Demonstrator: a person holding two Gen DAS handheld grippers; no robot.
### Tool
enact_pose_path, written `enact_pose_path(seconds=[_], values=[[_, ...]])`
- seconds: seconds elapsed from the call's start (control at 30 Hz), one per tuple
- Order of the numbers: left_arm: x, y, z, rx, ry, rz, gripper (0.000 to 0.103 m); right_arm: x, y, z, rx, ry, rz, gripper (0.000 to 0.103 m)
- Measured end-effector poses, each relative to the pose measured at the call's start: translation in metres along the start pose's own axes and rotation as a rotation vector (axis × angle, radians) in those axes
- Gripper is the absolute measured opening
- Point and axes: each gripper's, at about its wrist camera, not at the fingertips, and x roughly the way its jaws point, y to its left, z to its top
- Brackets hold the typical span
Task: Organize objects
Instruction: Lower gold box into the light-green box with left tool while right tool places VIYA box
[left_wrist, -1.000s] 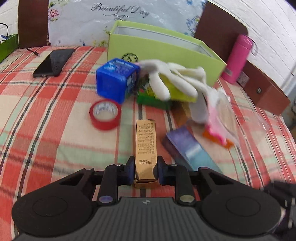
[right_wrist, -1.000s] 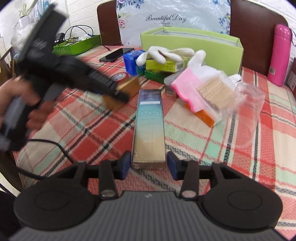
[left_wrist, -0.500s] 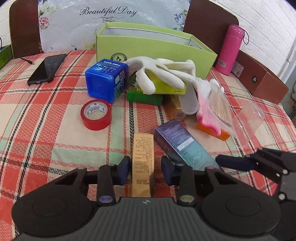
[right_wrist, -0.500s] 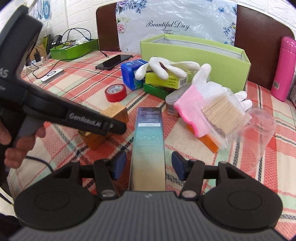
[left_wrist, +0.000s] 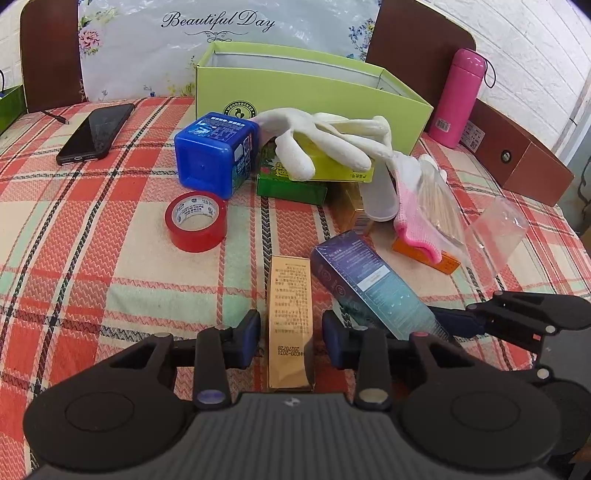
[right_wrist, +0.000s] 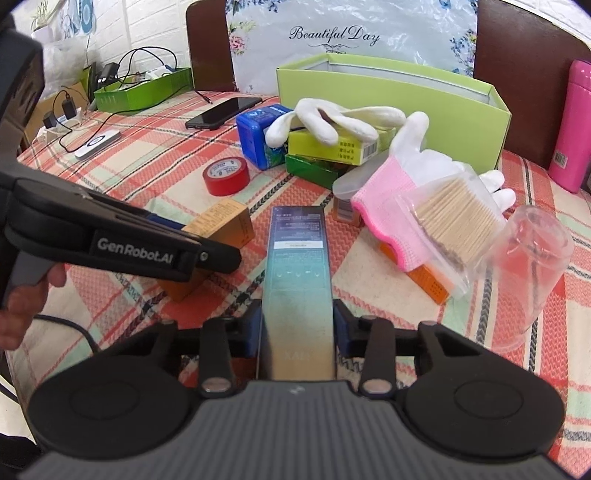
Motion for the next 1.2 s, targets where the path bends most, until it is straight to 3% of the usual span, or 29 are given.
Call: enact_pose_path(seconds=[0.03,0.2,0.5,0.7,0.93,1.2], values=[[0.000,0.001,0.000,-0.001,0.001,0.002,0.025,0.000,0.001,0.000,-0.004,0.000,0.001,0.038],[-0.015,0.002,0.002,-0.012,-0.007,-0.027,0.025,-0.017,0.004,0.000,-0.013,-0.032,0.045,0.038],[-0.058,-0.006,0.037,0.020,-0.134,-0.092,0.025,-0.060,-0.016,0.028,0.041,-0.155,0.093,0.038],[-0.068,-0.015,0.073,0.022,-0.211,-0.132,0.025,-0.075,-0.039,0.060,0.060,-0.238,0.046,0.038],[-0.056,-0.023,0.125,0.005,-0.256,-0.141,0.025,-0.075,-0.076,0.107,0.086,-0.293,-0.032,0.038],[-0.017,-0.024,0.188,-0.053,-0.240,-0.102,0.025,-0.031,-0.120,0.160,0.136,-0.224,-0.057,0.038]])
